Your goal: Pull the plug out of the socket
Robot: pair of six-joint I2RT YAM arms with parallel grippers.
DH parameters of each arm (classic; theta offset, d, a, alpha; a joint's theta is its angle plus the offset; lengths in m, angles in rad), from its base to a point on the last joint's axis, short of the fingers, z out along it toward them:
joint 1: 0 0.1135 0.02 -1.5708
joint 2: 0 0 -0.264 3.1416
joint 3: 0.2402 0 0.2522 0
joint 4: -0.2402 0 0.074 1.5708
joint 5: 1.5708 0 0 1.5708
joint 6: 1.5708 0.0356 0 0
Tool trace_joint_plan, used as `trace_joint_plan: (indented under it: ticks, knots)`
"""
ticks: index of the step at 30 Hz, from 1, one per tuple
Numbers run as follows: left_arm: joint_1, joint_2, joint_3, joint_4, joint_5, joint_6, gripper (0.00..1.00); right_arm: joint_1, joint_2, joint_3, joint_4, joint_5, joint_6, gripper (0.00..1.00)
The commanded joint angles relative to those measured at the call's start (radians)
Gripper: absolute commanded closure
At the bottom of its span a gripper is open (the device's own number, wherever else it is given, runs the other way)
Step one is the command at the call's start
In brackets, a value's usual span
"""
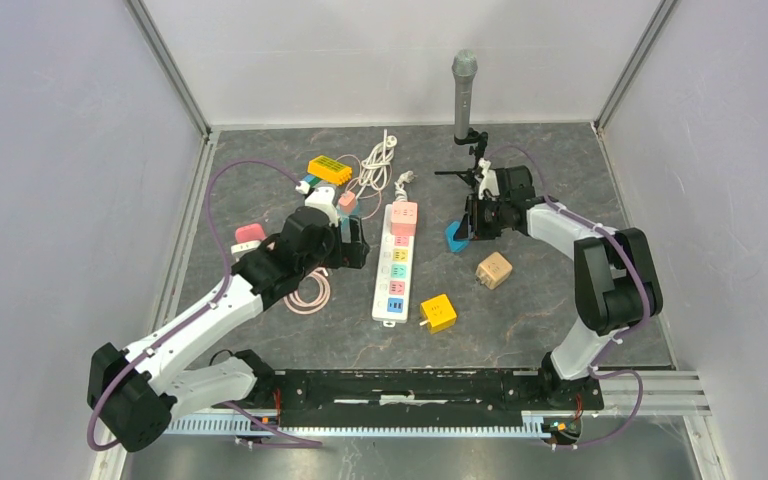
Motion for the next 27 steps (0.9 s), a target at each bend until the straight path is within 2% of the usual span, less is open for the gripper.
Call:
trace_joint_plan:
  ticks: [1, 2, 6, 13, 15, 19, 24, 27]
  knots:
    - [0.010, 0.002, 0.001, 0.027, -0.009, 0.031, 0.00, -0.011, -0.004, 0.061, -0.022, 0.054, -0.066, 0.54]
    - [0.010, 0.009, 0.013, 0.020, 0.001, 0.039, 0.00, -0.011, -0.012, 0.063, -0.028, 0.084, -0.074, 0.47]
    - [0.015, 0.063, 0.080, -0.037, 0.016, 0.072, 0.00, -0.013, -0.024, 0.088, -0.061, 0.147, -0.084, 0.37]
    - [0.019, 0.114, 0.134, -0.031, 0.045, 0.086, 0.00, -0.005, -0.076, 0.140, -0.167, 0.333, -0.019, 0.34]
    - [0.018, 0.117, 0.141, -0.028, 0.040, 0.087, 0.00, 0.001, -0.127, 0.115, -0.141, 0.358, -0.006, 0.29]
    - [0.018, 0.114, 0.134, -0.006, 0.051, 0.090, 0.00, 0.032, -0.202, 0.065, -0.073, 0.286, 0.013, 0.23]
    - [0.018, 0.113, 0.107, 0.037, 0.099, 0.085, 0.00, 0.201, -0.325, -0.043, 0.139, 0.366, 0.091, 0.18]
    - [0.018, 0.111, 0.091, 0.061, 0.113, 0.078, 0.00, 0.286, -0.335, -0.050, 0.225, 0.403, 0.068, 0.17]
